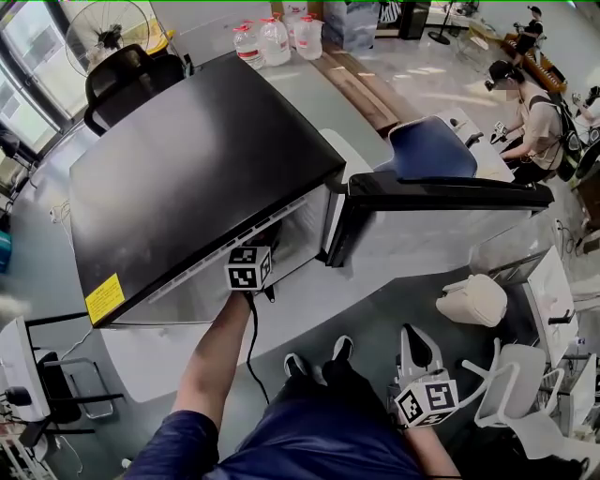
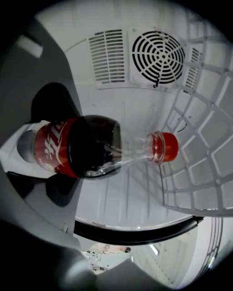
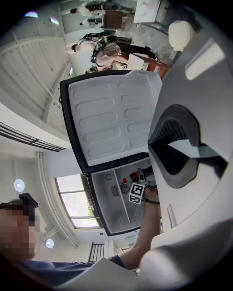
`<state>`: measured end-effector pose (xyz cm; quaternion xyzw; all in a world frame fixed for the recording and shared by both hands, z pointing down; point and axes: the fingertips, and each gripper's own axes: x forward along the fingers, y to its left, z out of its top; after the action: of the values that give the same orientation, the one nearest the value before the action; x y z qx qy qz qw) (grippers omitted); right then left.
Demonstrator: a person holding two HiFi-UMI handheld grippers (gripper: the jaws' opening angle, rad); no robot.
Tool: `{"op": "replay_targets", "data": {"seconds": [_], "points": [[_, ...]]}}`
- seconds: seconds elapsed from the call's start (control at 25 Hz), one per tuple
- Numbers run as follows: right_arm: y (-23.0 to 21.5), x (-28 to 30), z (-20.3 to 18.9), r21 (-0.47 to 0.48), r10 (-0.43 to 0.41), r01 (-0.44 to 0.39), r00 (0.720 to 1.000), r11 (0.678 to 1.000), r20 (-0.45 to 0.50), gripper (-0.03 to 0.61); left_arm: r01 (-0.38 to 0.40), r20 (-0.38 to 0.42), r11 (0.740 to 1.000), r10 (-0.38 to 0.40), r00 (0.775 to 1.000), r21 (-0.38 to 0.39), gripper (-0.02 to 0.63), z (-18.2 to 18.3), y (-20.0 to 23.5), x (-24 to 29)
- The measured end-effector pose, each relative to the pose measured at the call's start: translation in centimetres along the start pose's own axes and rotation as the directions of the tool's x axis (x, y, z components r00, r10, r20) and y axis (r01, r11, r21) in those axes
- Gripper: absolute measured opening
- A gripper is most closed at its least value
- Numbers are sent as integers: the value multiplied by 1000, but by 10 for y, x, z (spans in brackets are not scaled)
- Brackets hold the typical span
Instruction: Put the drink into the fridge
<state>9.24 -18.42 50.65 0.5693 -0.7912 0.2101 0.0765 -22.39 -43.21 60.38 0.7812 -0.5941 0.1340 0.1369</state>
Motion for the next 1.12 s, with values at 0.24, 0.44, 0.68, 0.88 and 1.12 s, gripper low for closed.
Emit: {"op": "replay_targets", "data": {"seconds": [0.24,0.44,0.68,0.88,1.12], "points": [[-1,0,-4,8,-2,2,1000,1000,-4,6,6,0,1000,-6,1000,10,314,-6,1,6],[4,2,-6,19,8,-8,1000,1000,-4,6,23,-5,998,-23,1000,62,317,-2,-5,3],[10,6,-8,13,28,-27,1000,1000,-6,6,21,-16,998,-20,1000,64,318,-2,-5,2],[13,6,-7,7,34,-34,999,999,-3,6,9,-29,997,-7,1000,72,319,-6,-4,0],[18,8,0,-5,61,-61,998,998,3,6,-2,-26,999,4,1000,52,328,-9,-4,-12]]}}
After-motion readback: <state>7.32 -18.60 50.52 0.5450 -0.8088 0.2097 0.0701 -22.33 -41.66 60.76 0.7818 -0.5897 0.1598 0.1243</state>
